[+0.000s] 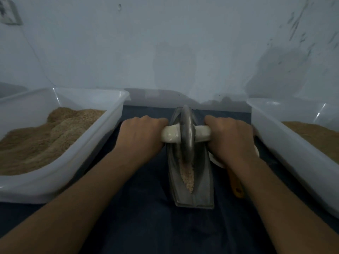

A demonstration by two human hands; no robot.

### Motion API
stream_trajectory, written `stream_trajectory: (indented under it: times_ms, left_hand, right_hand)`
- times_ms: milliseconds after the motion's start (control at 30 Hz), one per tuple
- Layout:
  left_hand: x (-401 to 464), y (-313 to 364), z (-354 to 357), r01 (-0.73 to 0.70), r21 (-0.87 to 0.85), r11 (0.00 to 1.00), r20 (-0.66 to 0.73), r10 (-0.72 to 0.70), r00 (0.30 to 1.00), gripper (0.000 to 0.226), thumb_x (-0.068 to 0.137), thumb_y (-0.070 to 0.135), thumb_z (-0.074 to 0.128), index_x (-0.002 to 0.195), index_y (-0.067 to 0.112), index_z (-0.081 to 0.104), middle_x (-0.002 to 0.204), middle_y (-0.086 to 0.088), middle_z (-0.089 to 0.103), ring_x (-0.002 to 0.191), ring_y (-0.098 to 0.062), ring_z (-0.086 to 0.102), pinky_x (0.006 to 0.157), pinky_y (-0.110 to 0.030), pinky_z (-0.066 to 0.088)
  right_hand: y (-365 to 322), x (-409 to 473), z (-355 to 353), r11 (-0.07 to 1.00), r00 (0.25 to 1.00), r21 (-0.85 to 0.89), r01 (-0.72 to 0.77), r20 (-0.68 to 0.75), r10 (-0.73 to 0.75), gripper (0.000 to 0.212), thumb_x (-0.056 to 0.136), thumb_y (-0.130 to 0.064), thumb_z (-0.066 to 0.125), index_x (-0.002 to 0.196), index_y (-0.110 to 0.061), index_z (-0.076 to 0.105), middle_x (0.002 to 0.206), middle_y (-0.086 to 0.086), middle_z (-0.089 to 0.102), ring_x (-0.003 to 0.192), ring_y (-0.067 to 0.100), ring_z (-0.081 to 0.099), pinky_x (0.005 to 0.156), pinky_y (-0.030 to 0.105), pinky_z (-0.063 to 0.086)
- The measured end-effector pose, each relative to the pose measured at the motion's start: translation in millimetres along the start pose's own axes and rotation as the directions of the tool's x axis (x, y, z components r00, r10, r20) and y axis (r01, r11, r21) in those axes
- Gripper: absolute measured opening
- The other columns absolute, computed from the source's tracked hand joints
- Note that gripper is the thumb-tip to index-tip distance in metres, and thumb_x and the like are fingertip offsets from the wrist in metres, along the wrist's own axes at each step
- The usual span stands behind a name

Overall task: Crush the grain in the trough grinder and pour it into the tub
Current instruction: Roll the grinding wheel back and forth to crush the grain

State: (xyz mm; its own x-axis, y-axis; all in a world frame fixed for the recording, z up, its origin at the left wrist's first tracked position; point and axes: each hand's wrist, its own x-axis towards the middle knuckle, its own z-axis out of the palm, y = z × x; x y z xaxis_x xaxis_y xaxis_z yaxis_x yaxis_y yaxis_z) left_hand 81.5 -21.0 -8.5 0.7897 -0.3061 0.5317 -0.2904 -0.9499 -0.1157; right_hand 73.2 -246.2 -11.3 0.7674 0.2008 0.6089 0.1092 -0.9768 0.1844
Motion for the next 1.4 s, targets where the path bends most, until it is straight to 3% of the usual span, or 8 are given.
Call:
stream_trajectory:
  times_ms: [233,367,500,633,967,1167,1267,1400]
  left_hand:
    - [-2,-16,-26,-0.076,-0.179,0.981,0.324,0.132,0.937,0.021,0.081,0.050,0.068,0.083,0.044,0.048,0.090,0.014,0.065,0.090,-0.019,0.067,0.069,-0.032,0.044]
    - [-5,-19,-38,-0.048,-0.257,0.965,0.460,0.166,0.872,0.018,0.076,0.050,0.071,0.077,0.046,0.054,0.080,0.019,0.063,0.079,-0.007,0.063,0.062,-0.028,0.043]
    - [-3,-6,-17,0.002,-0.095,0.995,0.223,0.020,0.975,0.013,0.087,0.047,0.066,0.095,0.038,0.059,0.094,0.008,0.067,0.091,-0.025,0.067,0.069,-0.034,0.043]
    - [1,4,-1,0.016,0.034,0.999,0.015,-0.016,1.000,0.022,0.095,0.040,0.059,0.086,0.032,0.041,0.091,0.001,0.065,0.086,-0.031,0.067,0.063,-0.034,0.033]
    - [-6,-18,-44,-0.047,-0.263,0.964,0.473,0.172,0.864,0.018,0.073,0.049,0.070,0.074,0.049,0.053,0.086,0.017,0.066,0.087,-0.014,0.066,0.079,-0.039,0.057]
    - [-2,-7,-16,-0.009,-0.102,0.995,0.214,0.030,0.976,0.015,0.089,0.047,0.067,0.090,0.041,0.053,0.091,0.008,0.064,0.092,-0.026,0.067,0.072,-0.037,0.050]
    - [1,2,-6,0.011,0.014,1.000,0.047,-0.011,0.999,0.022,0.094,0.042,0.063,0.087,0.035,0.043,0.085,0.005,0.060,0.085,-0.028,0.067,0.063,-0.034,0.034]
    - [-2,-2,-9,-0.024,-0.041,0.999,0.091,0.028,0.995,0.018,0.090,0.043,0.063,0.088,0.035,0.048,0.075,0.010,0.046,0.084,-0.027,0.066,0.063,-0.033,0.036]
  right_hand:
    - [13,-1,-31,0.991,0.934,0.108,0.073,0.341,-0.106,0.023,0.078,-0.030,0.066,0.070,-0.034,0.046,0.072,-0.012,0.052,0.062,0.010,0.045,0.053,0.028,0.033]
    - [12,-6,-39,0.990,0.934,0.103,0.099,0.333,-0.128,0.020,0.075,-0.032,0.068,0.069,-0.033,0.050,0.068,-0.012,0.052,0.059,0.007,0.044,0.051,0.026,0.029]
    - [4,2,-19,0.999,0.982,0.043,0.030,0.184,-0.038,0.034,0.081,-0.025,0.064,0.066,-0.033,0.035,0.066,-0.012,0.037,0.056,0.009,0.028,0.052,0.028,0.014]
    - [4,4,-3,1.000,0.996,0.016,0.024,0.085,-0.025,0.022,0.087,-0.025,0.062,0.083,-0.033,0.041,0.067,-0.010,0.035,0.064,0.018,0.039,0.055,0.031,0.023]
    - [13,-7,-40,0.986,0.935,0.116,0.116,0.321,-0.148,0.016,0.076,-0.036,0.070,0.075,-0.033,0.054,0.070,-0.013,0.053,0.061,0.006,0.043,0.053,0.028,0.032]
    - [3,-1,-17,0.999,0.986,0.036,0.002,0.169,-0.008,0.029,0.081,-0.026,0.064,0.069,-0.032,0.039,0.066,-0.013,0.039,0.057,0.011,0.032,0.051,0.028,0.014]
    - [0,2,-3,1.000,0.996,0.004,-0.017,0.092,0.017,0.016,0.087,-0.026,0.063,0.085,-0.031,0.048,0.070,-0.011,0.041,0.066,0.019,0.043,0.054,0.030,0.023]
    - [7,2,-10,0.998,0.985,0.063,0.020,0.170,-0.031,0.020,0.085,-0.028,0.063,0.079,-0.032,0.044,0.070,-0.012,0.041,0.064,0.017,0.044,0.053,0.030,0.023]
